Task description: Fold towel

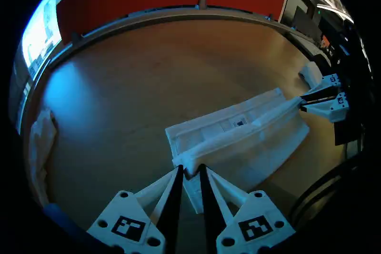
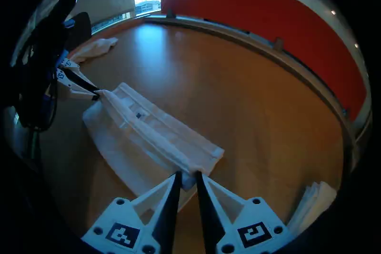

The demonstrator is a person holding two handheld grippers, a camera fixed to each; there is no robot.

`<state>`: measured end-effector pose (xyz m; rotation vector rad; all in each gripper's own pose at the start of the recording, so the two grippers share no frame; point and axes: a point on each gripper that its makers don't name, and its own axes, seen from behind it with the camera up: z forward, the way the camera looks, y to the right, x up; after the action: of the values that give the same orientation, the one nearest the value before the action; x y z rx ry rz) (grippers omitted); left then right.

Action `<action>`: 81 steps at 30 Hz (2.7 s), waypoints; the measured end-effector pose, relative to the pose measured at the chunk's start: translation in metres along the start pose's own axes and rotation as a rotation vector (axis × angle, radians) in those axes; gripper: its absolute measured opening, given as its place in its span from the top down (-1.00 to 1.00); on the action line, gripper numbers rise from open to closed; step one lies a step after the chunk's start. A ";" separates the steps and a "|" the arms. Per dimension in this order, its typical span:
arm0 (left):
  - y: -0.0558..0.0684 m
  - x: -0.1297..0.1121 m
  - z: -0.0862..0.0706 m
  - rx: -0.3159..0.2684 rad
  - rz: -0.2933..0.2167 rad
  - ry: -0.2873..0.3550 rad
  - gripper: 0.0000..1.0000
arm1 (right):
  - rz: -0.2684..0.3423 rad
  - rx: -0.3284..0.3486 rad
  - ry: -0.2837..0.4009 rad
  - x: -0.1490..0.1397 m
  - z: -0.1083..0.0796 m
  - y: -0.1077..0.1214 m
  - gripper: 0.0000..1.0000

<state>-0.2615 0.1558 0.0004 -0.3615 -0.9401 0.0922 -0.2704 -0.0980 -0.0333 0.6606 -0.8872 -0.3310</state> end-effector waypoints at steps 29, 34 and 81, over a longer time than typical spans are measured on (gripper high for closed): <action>-0.025 0.013 0.013 0.084 -0.007 0.011 -0.31 | -0.012 -0.098 -0.002 0.004 0.019 0.037 -0.41; -0.030 0.019 0.013 0.099 -0.007 0.020 -0.46 | -0.013 -0.112 0.009 0.009 0.021 0.042 -0.53; -0.022 -0.021 -0.019 0.114 -0.070 0.029 -0.62 | -0.001 -0.108 0.030 -0.022 -0.015 0.008 -0.70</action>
<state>-0.2598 0.1249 -0.0184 -0.2244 -0.9133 0.0759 -0.2714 -0.0746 -0.0476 0.5653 -0.8345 -0.3663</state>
